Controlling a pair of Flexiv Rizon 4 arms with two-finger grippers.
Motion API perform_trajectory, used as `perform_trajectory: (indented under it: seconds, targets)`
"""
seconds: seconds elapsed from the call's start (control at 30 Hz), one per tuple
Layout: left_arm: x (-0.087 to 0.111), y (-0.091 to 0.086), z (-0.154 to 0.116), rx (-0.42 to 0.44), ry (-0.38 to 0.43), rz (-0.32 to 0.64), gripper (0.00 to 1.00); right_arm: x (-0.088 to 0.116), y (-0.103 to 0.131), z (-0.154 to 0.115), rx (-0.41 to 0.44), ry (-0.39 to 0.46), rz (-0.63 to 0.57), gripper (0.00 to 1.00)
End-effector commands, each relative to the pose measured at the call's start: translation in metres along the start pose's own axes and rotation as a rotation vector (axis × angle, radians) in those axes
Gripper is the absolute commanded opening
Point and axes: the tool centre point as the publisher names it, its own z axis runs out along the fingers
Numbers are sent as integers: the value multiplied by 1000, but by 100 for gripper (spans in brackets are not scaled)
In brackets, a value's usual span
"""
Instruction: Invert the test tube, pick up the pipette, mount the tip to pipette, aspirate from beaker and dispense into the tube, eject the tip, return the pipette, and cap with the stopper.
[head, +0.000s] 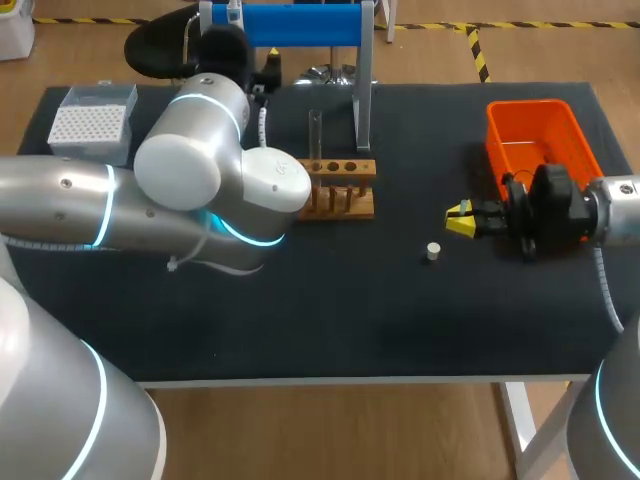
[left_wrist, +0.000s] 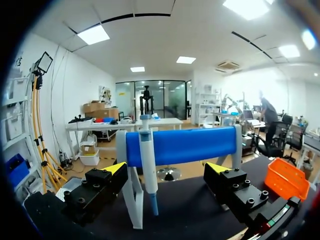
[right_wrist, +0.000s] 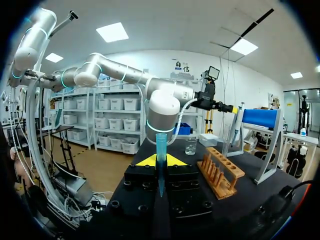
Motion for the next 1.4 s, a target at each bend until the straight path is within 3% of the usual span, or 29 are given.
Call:
perform_trajectory:
  seconds: [0.03, 0.33, 0.4, 0.5, 0.77, 1.07, 1.4]
  targets:
    - [3, 2, 10, 23, -1, -2, 100, 1, 1, 0, 3, -3, -1, 0]
    - [0, 1, 19, 20, -9, 7, 100, 1, 1, 0, 3, -3, -1, 0]
    - [-1, 1, 21, 15, -10, 7, 85, 1, 1, 0, 3, -3, -1, 0]
    - [-3, 0, 22, 9, -9, 11, 79, 1, 1, 0, 3, -3, -1, 0]
    - [-9, 2, 28, -2, -6, 7, 75, 1, 1, 0, 3, -3, -1, 0]
    - [-19, 2, 37, 6, -24, 14, 78, 1, 1, 0, 3, -3, -1, 0]
    - [-26, -2, 50, 29, -28, 17, 70, 1, 1, 0, 3, -3, -1, 0]
